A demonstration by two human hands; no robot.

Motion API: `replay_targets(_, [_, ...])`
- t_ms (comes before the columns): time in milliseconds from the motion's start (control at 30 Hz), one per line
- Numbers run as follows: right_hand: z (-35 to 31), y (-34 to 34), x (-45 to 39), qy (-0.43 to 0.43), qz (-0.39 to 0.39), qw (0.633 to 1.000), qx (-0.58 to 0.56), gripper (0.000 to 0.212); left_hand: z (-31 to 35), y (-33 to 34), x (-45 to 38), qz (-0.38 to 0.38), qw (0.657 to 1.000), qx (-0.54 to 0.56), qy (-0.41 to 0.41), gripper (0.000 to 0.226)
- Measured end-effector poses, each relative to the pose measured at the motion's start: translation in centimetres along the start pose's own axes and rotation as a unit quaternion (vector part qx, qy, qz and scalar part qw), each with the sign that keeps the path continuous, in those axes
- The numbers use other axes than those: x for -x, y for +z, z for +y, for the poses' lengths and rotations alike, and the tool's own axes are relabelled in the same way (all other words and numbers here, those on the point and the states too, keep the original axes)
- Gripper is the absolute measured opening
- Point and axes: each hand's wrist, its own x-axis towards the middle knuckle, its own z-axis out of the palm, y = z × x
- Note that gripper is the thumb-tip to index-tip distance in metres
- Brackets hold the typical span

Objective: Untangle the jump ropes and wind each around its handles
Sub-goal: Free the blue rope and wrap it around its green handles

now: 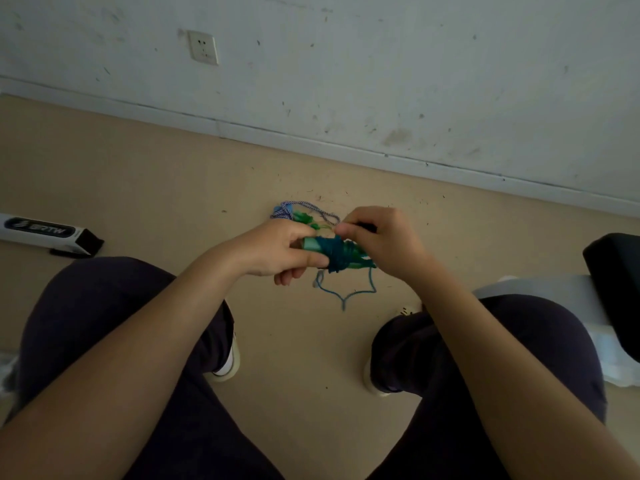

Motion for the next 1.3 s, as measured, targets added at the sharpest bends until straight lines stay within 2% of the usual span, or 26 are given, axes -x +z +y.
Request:
replay_targets(67, [0.0, 0.0, 0.0, 0.045, -0.009, 0.997, -0.067, 0.012, 0.0, -0.1, 0.2, -0.009, 1.0, 0.012, 0.008, 0.015])
replay_targets(167, [0.0, -0.3, 0.0, 0.093, -0.047, 0.981, -0.162, 0.028, 0.0, 0.4, 0.6, -0.022, 0.999, 0.03, 0.026, 0.013])
replay_targets(367, [-0.2, -0.2, 0.1, 0.115, -0.087, 0.955, -0.259, 0.023, 0.4, 0.6, 0.7, 0.037, 0.993, 0.098, 0.057, 0.012])
replay_targets(500, [-0.6, 0.0, 0.3, 0.128, -0.088, 0.941, -0.3, 0.036, 0.5, 0.9, 0.6, 0.072, 0.989, 0.126, 0.043, 0.007])
replay_targets(600, [-0.6, -0.2, 0.2, 0.133, -0.082, 0.943, -0.293, 0.027, 0.7, 0.9, 0.8, 0.007, 0.985, 0.172, -0.006, 0.01])
replay_targets(733, [-0.6, -0.1, 0.4, 0.13, -0.118, 0.955, -0.237, 0.029, 0.8, 0.5, 1.3, -0.123, 0.977, 0.162, -0.063, 0.038])
replay_targets(867, [-0.9, 0.2, 0.5, 0.12, -0.145, 0.959, -0.213, 0.038, 1.3, 1.0, 1.3, -0.154, 0.974, 0.152, -0.06, 0.055])
replay_targets(1000, [-1.1, 0.4, 0.6, 0.116, -0.131, 0.944, -0.28, 0.031, 0.7, 1.0, 0.9, -0.098, 0.986, 0.135, -0.018, 0.048])
replay_targets(1067, [-1.1, 0.3, 0.4, 0.121, -0.129, 0.913, -0.367, 0.044, 0.7, 1.0, 0.8, -0.056, 0.984, 0.172, 0.007, 0.044])
replay_targets(1133, [-1.0, 0.2, 0.2, 0.14, -0.127, 0.893, -0.408, 0.052, 1.1, 0.8, 0.7, 0.026, 0.968, 0.246, 0.031, 0.039])
replay_targets(1200, [-1.0, 0.4, 0.3, 0.155, -0.109, 0.9, -0.393, 0.045, 1.1, 0.3, 0.4, 0.131, 0.941, 0.31, 0.038, 0.033])
replay_targets(1300, [-1.2, 1.0, 0.3, 0.149, -0.086, 0.937, -0.304, 0.015, 0.5, -0.1, 0.0, 0.22, 0.935, 0.278, 0.004, 0.026])
